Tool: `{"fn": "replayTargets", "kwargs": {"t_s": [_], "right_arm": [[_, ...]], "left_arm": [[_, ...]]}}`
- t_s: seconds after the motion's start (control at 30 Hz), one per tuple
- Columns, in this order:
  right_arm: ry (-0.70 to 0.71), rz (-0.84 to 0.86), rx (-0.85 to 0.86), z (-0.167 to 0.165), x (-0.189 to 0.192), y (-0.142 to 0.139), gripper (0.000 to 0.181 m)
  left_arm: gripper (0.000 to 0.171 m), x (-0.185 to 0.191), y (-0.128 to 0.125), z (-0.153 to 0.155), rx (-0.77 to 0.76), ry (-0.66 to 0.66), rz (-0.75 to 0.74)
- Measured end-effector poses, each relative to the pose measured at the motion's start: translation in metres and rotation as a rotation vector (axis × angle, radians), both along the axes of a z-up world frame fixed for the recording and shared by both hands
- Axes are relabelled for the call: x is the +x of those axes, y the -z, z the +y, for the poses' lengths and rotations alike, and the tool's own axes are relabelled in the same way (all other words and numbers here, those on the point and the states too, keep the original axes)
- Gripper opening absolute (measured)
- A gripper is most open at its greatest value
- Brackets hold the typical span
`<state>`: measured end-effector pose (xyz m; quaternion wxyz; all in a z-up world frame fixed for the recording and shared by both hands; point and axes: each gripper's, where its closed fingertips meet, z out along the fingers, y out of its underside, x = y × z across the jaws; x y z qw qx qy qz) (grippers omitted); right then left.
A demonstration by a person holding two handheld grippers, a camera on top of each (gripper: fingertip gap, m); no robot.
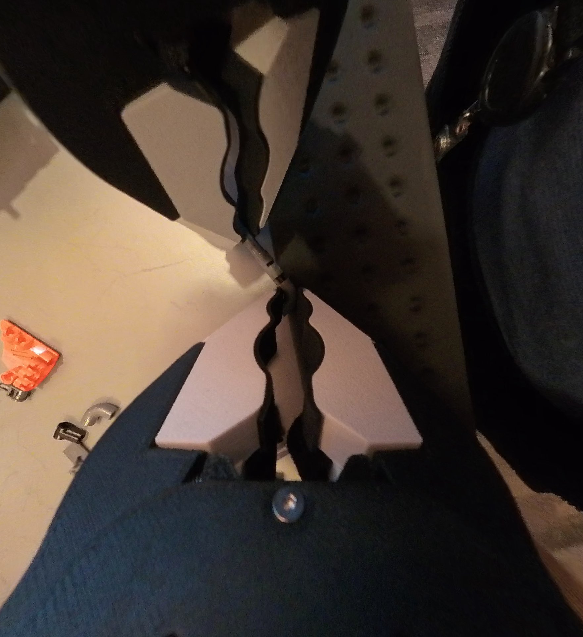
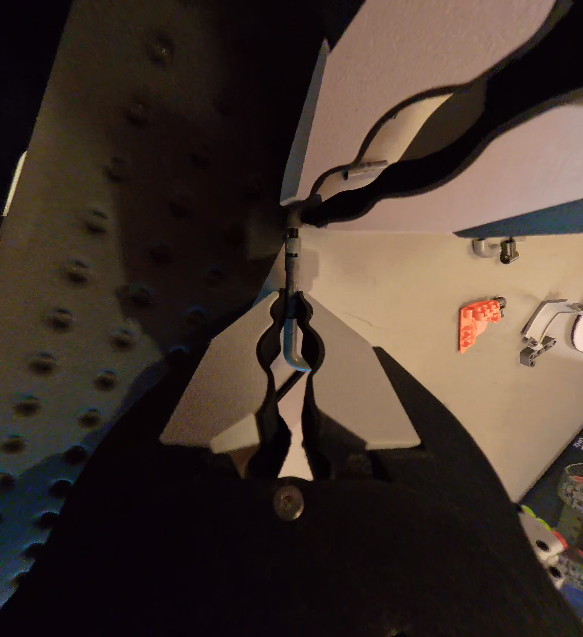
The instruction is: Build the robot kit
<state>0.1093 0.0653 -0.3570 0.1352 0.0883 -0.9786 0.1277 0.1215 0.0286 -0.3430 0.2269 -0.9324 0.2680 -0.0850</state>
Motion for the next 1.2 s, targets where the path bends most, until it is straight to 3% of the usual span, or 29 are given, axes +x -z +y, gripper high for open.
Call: {"fn": "replayTargets", "kwargs": {"t_s": [0.37, 0.9, 1.0, 1.2], "right_arm": [[0.05, 0.125, -0.03, -0.0002, -0.0046, 0.0006, 0.001], [0.017, 0.242, -0.067, -0.0018, -0.0083, -0.0004, 0.002], [0.032, 0.204, -0.076, -0.001, -0.0072, -0.0003, 0.002], [0.05, 0.062, -0.083, 0.0008, -0.0022, 0.0004, 0.002]], "left_arm": [[0.005, 0.0001, -0.0015, -0.0003, -0.058, -0.117, -0.3], [0.005, 0.0022, -0.0048, -0.0005, -0.115, -0.136, -0.631], [0.005, 0.0018, -0.0045, 0.0004, -0.094, -0.138, -0.591], [0.005, -0.0005, -0.0017, 0.0017, -0.027, -0.1, -0.271]]}}
